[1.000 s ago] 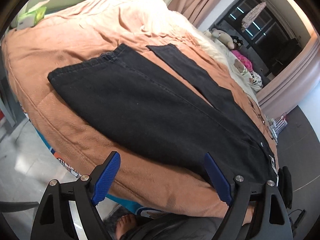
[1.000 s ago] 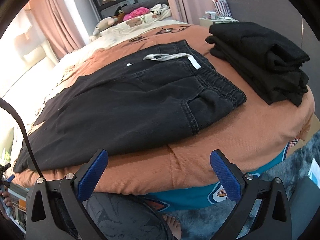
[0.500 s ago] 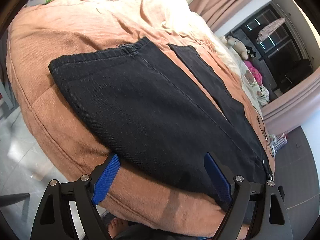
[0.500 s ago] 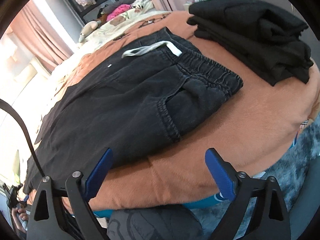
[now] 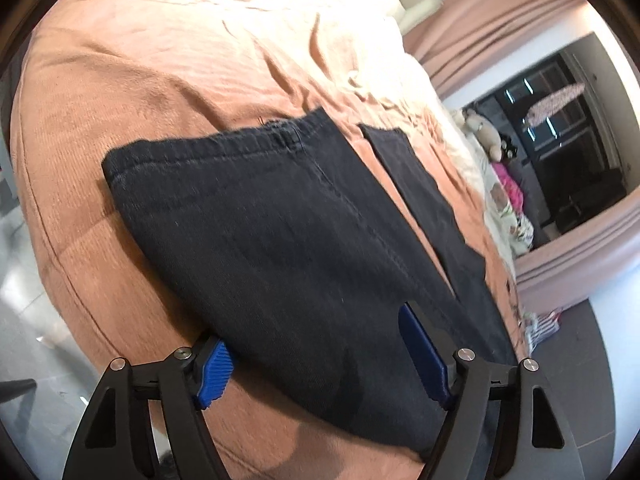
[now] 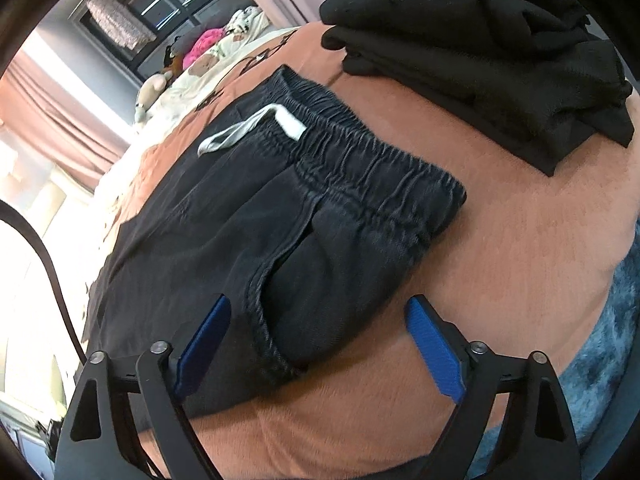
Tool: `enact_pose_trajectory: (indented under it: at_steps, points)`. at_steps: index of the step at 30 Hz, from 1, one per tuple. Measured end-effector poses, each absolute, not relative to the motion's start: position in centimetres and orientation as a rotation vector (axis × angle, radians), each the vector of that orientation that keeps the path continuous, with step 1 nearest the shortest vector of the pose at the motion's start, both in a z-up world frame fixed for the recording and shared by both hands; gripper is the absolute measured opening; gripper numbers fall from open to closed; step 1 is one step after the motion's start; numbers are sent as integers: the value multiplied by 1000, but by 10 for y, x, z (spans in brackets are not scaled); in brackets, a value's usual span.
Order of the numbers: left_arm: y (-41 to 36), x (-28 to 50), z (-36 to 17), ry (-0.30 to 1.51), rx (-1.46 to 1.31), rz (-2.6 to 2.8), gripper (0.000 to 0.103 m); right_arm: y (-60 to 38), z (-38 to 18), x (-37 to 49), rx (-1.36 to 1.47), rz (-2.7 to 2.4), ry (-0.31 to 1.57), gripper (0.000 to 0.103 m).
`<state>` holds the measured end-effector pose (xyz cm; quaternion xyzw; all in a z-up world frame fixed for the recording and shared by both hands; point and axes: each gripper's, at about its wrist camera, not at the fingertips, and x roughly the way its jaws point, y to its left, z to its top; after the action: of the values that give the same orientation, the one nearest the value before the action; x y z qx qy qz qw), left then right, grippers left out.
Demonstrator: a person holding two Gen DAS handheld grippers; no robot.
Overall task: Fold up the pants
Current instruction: 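Move the left tool to the leg hems while the right tool approaches the waistband, then close the left tool on a leg hem while the right tool grips the waistband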
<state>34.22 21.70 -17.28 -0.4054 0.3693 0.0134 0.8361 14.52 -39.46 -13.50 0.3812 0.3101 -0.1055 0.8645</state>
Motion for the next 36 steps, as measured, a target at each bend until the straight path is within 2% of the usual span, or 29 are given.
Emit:
enact_pose_trajectory:
  at_steps: [4,6,8,10,14,16,17,21,22,25,29,32,36]
  points:
    - [226,339,-165,738,-880,15,61,-396,-135,153,815,-217,638,72]
    - [226,337,-156,709,-880,-4,59,-396,-133,157,814,-206,621,59]
    - [223,335,-150,692,-861,-21,59,-398,-129,153,807,-202,603,35]
    - [220,336,-150,706,-844,-18,59,-402,-125,147,810,-193,569,25]
    - [218,337,-168,744,-875,-10,57,-405,-131,142,837,-182,569,25]
    - [216,334,-176,762,-883,-1,48,-403,-139,142,843,-187,589,26]
    - [216,333,-180,774,-884,4,46,-402,-144,141,854,-184,596,30]
    - [219,331,-177,772,-881,36,25,-402,-155,150,883,-154,604,40]
    - [219,331,-176,771,-881,46,19,-403,-157,154,886,-149,609,41]
    - [219,334,-168,779,-859,73,8,-406,-155,166,898,-128,604,40]
    - [217,337,-154,771,-836,83,4,-413,-149,166,921,-129,580,8]
    - [216,343,-143,764,-822,82,4,-423,-143,154,983,-111,520,3]
    - [213,355,-123,743,-794,82,3,-428,-125,148,991,-81,464,3]
